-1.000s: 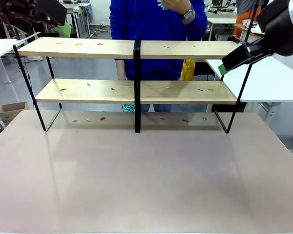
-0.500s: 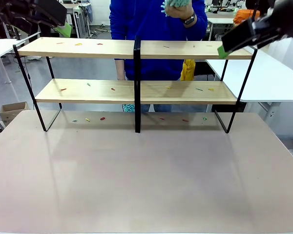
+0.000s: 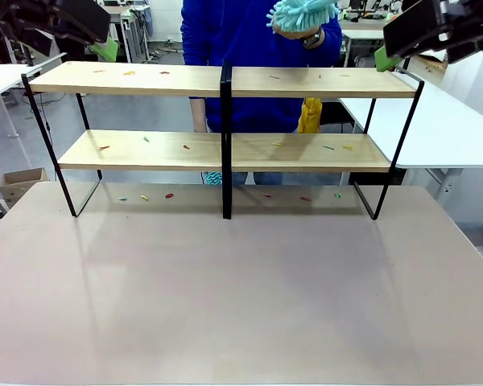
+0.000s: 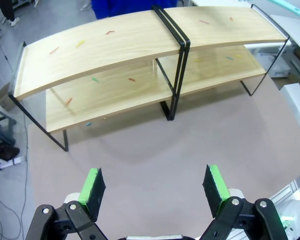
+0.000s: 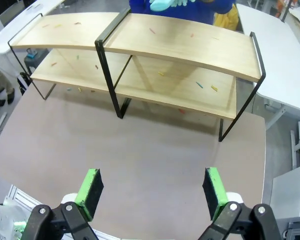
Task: Clean the shelves.
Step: Pick up the Duster when the human hands it over.
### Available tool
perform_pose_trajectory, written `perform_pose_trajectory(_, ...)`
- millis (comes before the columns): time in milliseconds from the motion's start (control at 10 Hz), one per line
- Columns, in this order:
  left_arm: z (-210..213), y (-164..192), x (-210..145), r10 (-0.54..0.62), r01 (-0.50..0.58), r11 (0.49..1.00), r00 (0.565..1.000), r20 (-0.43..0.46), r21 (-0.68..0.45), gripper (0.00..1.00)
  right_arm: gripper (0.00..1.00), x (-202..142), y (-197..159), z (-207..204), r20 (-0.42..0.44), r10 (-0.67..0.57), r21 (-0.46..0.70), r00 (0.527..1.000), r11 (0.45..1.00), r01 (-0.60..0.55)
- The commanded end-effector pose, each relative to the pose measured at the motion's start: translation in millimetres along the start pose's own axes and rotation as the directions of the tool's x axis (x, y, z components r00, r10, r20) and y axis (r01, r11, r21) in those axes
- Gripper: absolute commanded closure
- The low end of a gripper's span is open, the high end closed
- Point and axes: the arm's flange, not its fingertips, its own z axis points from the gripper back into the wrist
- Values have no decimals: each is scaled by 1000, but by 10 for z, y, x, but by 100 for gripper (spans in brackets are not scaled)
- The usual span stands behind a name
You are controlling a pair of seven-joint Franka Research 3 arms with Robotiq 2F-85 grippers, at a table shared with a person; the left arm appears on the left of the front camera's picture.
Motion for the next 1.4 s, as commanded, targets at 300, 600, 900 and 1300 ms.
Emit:
perform_pose_trajectory(300,-1,0,-5,1,-1,1000,1000,-4,-1,0,0,39,-28,-111,10,-48,-44,999,998,48)
perform_pose_trajectory(600,-1,0,-5,1,-1,1000,1000,-4,-1,0,0,19,-55,-66,-10,-21,-18,1000,1000,20)
perform_pose_trajectory(900,-1,0,-5,1,-1,1000,1000,-4,-1,0,0,22,-62,-74,-9,-21,-24,1000,999,21)
perform_pose_trajectory(1300,-1,0,-5,1,-1,1000,1000,-4,-1,0,0,1400,-958,-1067,-649,-129,494,750,678,544)
